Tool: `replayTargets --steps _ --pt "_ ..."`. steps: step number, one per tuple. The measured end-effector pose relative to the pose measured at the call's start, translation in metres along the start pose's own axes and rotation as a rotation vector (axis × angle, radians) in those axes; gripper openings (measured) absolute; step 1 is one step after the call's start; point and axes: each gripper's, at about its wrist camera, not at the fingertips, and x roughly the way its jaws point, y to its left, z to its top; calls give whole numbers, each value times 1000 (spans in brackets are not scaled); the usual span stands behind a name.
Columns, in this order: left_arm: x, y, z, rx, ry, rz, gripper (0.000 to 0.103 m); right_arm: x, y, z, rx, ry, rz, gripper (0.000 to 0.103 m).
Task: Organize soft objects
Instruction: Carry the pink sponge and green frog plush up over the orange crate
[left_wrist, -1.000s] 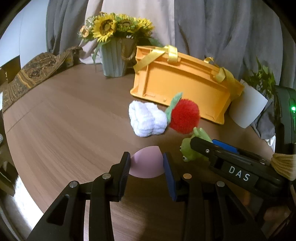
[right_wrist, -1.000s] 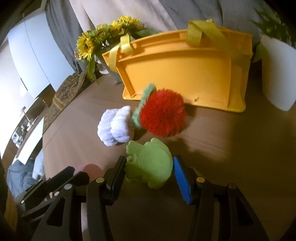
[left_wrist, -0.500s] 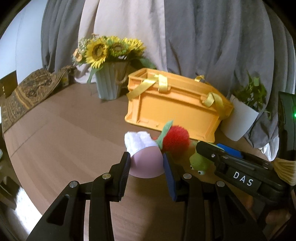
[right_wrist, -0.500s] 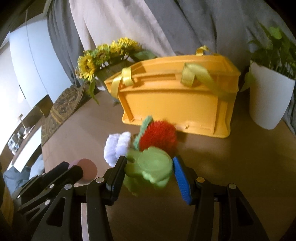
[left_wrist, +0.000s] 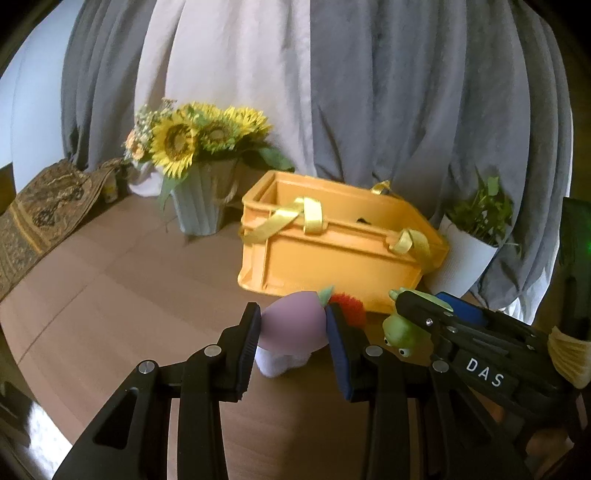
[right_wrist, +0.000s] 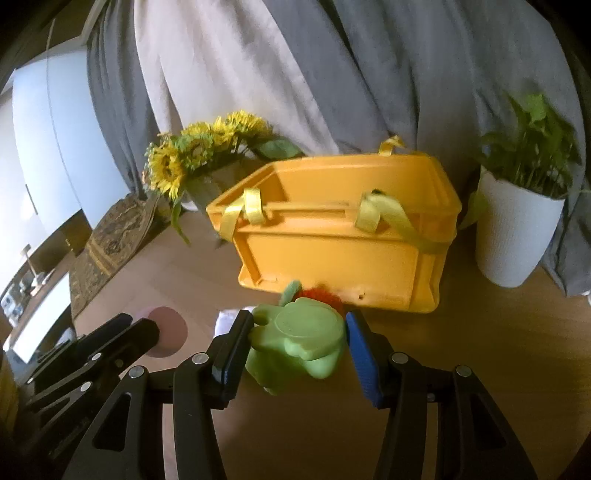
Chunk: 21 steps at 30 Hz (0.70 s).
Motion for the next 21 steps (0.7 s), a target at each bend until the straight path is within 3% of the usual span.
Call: replayTargets --steps 21 --pt "1 30 77 106 -97 -175 36 -19 42 52 64 -140 -153 53"
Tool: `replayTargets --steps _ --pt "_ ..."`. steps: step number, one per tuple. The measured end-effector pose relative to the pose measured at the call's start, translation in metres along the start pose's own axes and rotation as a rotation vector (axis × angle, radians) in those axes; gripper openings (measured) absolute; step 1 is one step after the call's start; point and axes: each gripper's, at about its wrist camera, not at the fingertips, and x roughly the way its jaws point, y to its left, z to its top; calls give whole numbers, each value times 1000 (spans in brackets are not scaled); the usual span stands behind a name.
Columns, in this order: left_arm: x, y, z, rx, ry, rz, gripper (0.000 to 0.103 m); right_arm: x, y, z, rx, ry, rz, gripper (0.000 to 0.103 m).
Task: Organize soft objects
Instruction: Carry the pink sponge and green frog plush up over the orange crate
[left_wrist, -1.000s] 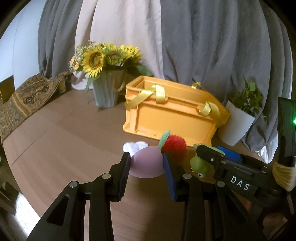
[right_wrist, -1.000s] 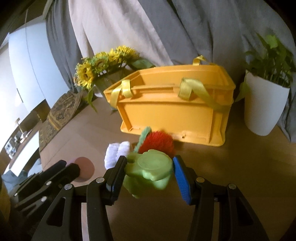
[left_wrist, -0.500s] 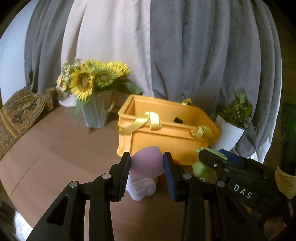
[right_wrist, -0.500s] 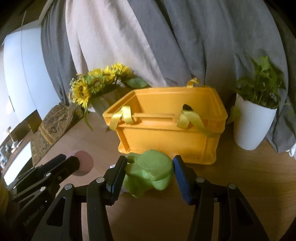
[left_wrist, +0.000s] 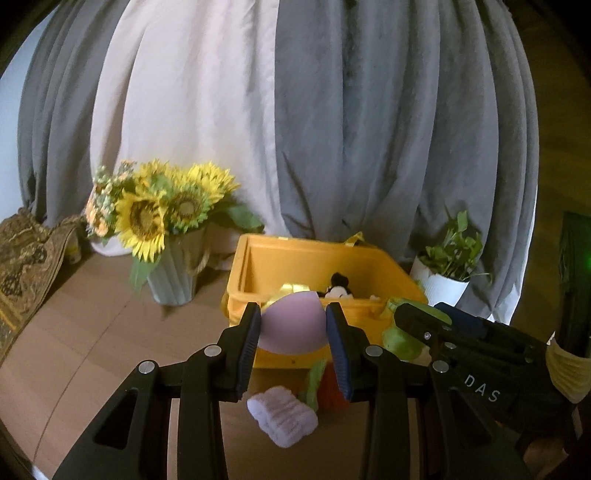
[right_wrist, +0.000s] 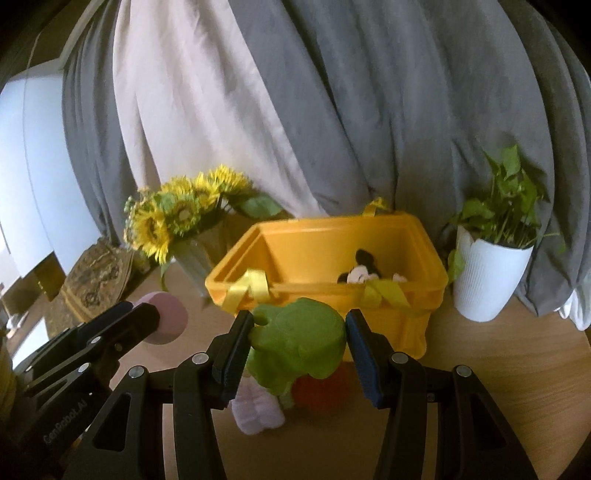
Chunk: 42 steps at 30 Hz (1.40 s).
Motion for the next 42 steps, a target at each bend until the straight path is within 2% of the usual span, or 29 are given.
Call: replayTargets --steps 16,25,36,42 --pt "12 5 44 83 -75 -85 36 -5 10 34 52 -117 -96 53" --pt "27 4 64 109 -114 -104 36 -5 10 53 50 -170 -128 53" --pt "51 -1 83 137 -145 -117 36 12 -1 76 42 -203 -144 53" --pt "76 2 89 140 -134 -110 36 30 -8 86 36 -198 -146 53"
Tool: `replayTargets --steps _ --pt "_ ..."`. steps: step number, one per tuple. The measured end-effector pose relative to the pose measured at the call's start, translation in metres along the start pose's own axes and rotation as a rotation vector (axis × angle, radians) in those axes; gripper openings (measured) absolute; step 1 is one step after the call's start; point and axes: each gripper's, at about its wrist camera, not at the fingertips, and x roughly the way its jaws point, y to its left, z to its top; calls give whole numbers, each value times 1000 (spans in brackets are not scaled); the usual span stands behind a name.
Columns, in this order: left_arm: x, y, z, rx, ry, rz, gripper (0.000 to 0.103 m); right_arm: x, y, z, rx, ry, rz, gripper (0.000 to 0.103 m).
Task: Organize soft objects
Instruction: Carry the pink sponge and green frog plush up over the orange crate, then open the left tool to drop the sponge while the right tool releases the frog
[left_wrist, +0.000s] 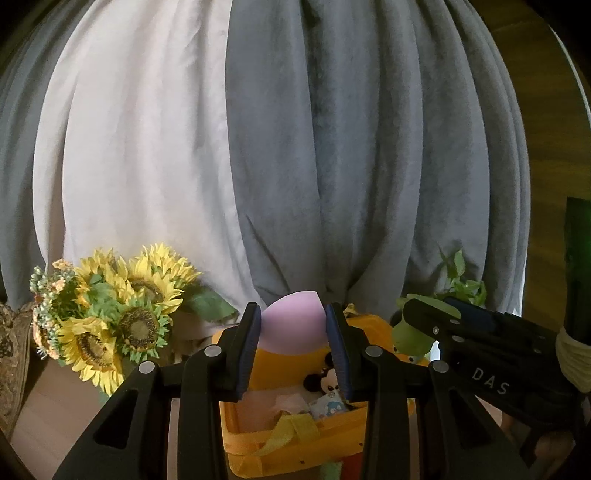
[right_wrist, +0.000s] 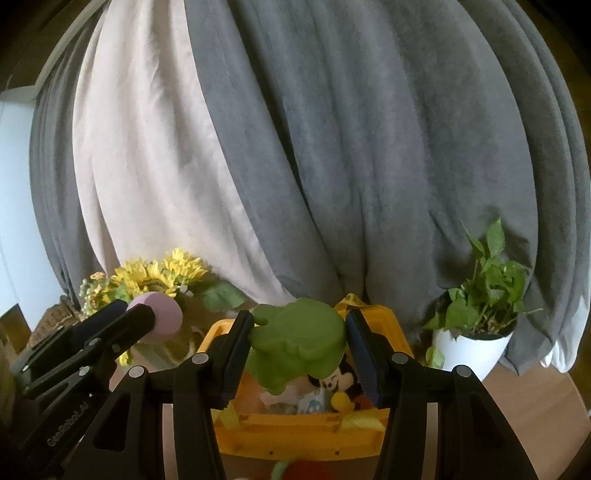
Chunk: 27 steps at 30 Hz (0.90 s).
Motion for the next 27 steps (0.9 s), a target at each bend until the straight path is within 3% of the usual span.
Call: replayTargets --steps 27 --pt "112 21 -36 -15 192 -5 38 114 -24 -20 24 179 -18 53"
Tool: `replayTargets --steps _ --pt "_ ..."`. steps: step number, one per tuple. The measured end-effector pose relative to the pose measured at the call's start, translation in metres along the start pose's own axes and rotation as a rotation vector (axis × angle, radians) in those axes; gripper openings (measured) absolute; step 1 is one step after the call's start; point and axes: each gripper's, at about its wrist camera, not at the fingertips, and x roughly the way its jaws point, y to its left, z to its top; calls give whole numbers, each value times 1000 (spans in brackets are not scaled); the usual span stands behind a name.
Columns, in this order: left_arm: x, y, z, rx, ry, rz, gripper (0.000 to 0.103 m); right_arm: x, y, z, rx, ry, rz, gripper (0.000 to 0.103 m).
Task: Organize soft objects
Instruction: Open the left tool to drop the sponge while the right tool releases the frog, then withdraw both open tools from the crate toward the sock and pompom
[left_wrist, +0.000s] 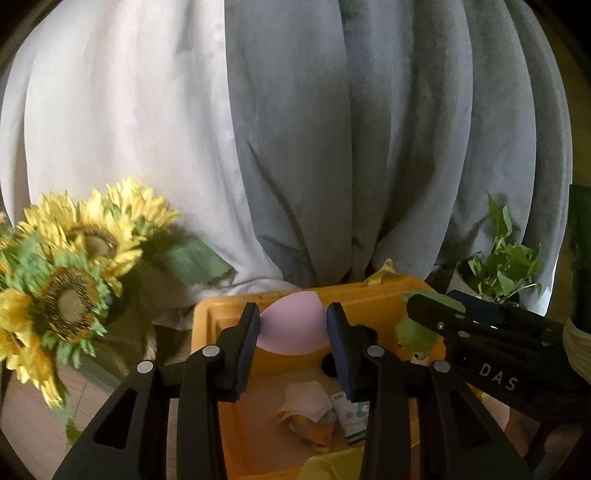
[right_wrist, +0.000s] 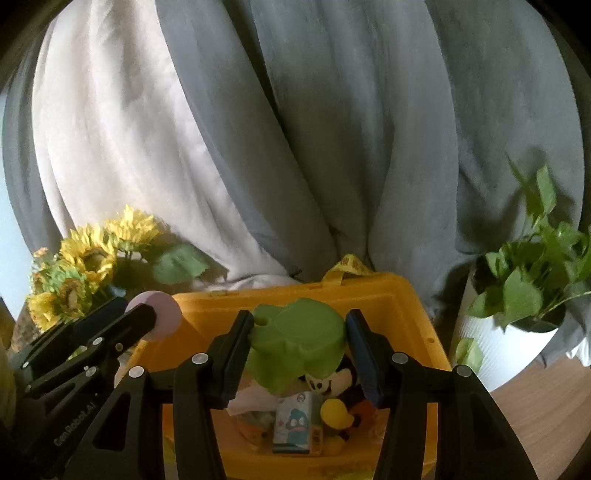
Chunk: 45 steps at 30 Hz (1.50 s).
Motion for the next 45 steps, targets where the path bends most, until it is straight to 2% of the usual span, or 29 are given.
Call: replayTargets --steps 3,5,8,10,16,21,30,45 --pt "8 1 -2 -7 21 -5 40 8 -1 -2 1 15 -2 54" --pt "11 0 -3 3 27 3 49 11 -2 -3 3 22 -12 57" --pt "10 0 -5 7 29 14 51 13 -5 -5 12 31 -26 60" --pt "8 -1 -5 7 31 18 57 14 -6 -5 18 36 -33 60" --pt "-10 -1 -5 15 4 44 63 7 -8 -7 18 37 -37 60" --pt "-29 -5 -3 23 -24 59 65 -9 -7 -7 20 14 -48 67" --pt "-67 -10 -6 16 -46 84 65 -46 -6 -6 29 -39 -52 67" --pt "-122 -10 -29 -5 -40 148 67 -88 11 -26 10 -34 -8 67"
